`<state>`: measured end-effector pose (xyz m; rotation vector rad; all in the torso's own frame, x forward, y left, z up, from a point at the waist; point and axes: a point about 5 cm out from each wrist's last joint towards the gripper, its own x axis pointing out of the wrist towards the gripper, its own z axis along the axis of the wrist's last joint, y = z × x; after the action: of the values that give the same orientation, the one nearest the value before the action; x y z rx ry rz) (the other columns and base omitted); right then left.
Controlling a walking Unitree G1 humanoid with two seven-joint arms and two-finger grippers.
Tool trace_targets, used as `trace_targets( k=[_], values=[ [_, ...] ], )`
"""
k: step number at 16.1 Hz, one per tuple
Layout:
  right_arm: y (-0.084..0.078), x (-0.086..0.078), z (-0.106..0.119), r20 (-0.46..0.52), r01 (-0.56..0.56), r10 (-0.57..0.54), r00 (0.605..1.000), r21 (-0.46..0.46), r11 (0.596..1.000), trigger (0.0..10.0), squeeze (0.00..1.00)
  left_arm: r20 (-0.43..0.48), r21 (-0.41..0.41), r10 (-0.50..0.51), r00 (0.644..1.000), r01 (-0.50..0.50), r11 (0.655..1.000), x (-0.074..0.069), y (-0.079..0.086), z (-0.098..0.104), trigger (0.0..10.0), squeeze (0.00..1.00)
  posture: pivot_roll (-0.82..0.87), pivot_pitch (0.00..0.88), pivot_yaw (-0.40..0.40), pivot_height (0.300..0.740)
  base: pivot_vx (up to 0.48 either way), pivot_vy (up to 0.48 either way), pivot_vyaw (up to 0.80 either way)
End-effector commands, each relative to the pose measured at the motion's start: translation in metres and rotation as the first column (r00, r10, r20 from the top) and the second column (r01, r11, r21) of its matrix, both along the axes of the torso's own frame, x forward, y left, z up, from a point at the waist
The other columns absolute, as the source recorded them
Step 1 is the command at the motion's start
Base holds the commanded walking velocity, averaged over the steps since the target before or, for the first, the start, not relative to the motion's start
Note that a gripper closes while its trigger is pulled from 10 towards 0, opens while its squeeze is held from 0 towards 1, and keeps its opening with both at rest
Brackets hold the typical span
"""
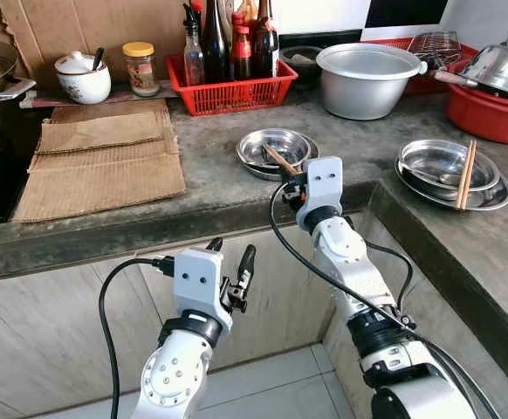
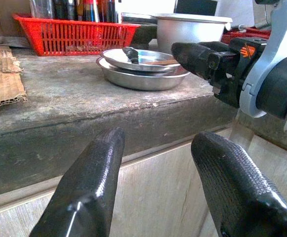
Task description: Kitchen organization
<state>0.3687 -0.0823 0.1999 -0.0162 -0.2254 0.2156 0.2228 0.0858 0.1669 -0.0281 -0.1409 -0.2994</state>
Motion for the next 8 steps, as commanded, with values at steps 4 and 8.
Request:
trace_targets(
  k=[4,8],
  values=[
    [-0.003,0.0036,0.0081,0.022,0.003,-0.003,1.0,0.016,1.0,0.0,0.0,0.023,0.004,0.002,1.0,-0.002,1.0,0.0017,0.0009,0.0042,10.0,0.0,0.11,0.094,-0.056,0.74,0.0,0.0,0.0],
    [-0.005,0.0032,0.012,0.031,0.009,-0.01,0.999,0.023,1.0,0.0,0.0,0.017,0.009,0.004,1.0,-0.004,1.0,0.0024,0.0013,0.0031,10.0,0.0,0.11,0.099,-0.058,0.74,0.0,0.0,0.0]
  ],
)
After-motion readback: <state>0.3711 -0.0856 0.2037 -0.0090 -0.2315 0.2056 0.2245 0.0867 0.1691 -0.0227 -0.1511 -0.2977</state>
